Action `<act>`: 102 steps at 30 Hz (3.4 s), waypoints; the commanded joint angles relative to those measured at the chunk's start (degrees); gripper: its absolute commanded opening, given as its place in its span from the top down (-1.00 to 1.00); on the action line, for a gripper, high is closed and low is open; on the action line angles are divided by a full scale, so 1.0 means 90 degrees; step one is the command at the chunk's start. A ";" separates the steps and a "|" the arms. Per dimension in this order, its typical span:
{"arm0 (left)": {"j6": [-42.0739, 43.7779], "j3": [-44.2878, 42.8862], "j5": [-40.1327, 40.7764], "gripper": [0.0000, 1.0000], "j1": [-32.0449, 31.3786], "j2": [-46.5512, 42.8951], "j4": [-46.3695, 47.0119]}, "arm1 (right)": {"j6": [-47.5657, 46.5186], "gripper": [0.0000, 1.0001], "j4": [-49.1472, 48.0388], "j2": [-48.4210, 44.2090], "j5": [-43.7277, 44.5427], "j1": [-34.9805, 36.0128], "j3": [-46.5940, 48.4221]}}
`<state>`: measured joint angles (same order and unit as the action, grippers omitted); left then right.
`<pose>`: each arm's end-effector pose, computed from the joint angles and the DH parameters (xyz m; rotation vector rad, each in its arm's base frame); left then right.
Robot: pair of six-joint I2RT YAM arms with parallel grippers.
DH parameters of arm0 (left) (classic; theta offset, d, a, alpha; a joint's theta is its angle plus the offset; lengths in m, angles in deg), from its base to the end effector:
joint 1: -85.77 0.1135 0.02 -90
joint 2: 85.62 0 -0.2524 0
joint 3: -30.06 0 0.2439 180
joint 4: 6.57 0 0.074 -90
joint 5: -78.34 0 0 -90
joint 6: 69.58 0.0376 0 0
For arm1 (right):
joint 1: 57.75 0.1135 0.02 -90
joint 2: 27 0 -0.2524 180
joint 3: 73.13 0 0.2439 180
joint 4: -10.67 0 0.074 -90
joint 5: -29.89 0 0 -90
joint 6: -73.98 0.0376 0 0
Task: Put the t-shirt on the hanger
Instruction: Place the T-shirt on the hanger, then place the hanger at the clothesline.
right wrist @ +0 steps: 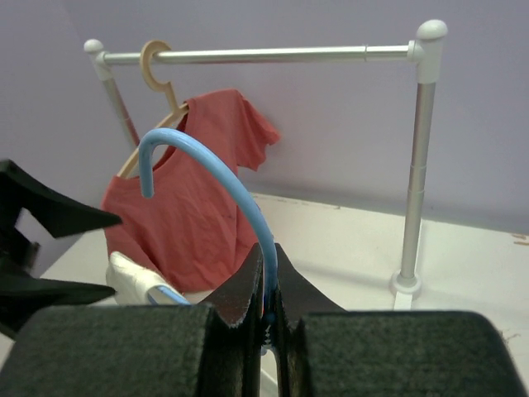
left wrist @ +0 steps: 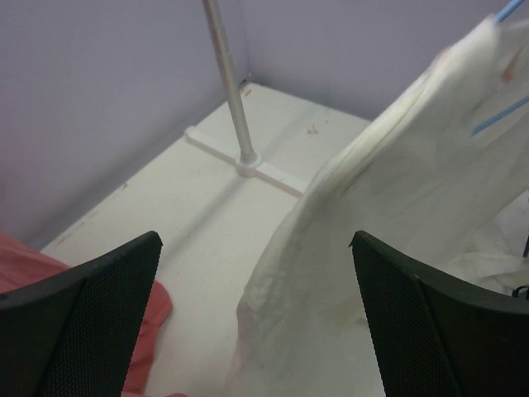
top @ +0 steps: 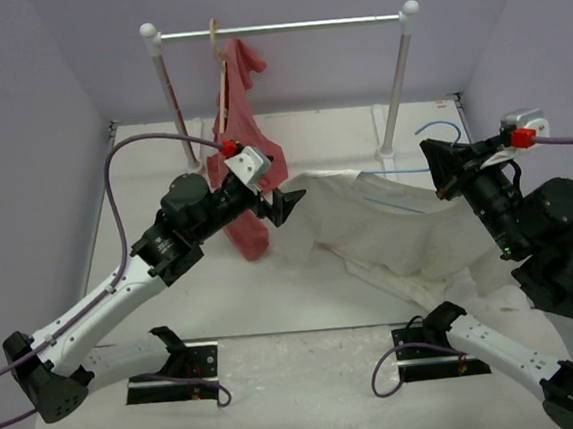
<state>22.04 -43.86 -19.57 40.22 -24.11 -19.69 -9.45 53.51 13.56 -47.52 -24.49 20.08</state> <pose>0.1707 -0.1814 0.3864 0.7515 1.4442 -0.7042 0.0758 0.0399 0.4904 -0.1452 1.4094 0.4227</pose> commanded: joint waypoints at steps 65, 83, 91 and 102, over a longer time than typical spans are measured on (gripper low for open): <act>0.5068 -0.4892 -0.6436 1.00 0.0859 0.2573 -0.5091 | -0.1631 -0.54 0.3069 0.0230 -0.3188 -0.0020 0.0600; 0.0336 -0.4187 -0.3117 -0.99 0.1039 0.2380 -0.0412 | 0.0012 1.00 0.2383 -0.0023 -0.1784 0.0006 0.0080; -0.1212 -0.3928 0.2532 -1.00 0.1047 0.1153 -0.0139 | 0.0564 1.00 0.2585 0.0377 0.0257 0.0006 0.0995; -0.2091 -0.1790 0.2359 -1.00 0.1047 -0.1360 -0.1422 | 0.1479 1.00 0.2370 0.2649 0.0901 0.0013 0.2365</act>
<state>7.01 -66.84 -0.10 49.49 -30.89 -27.27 -1.46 82.05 32.63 -43.62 -24.69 40.87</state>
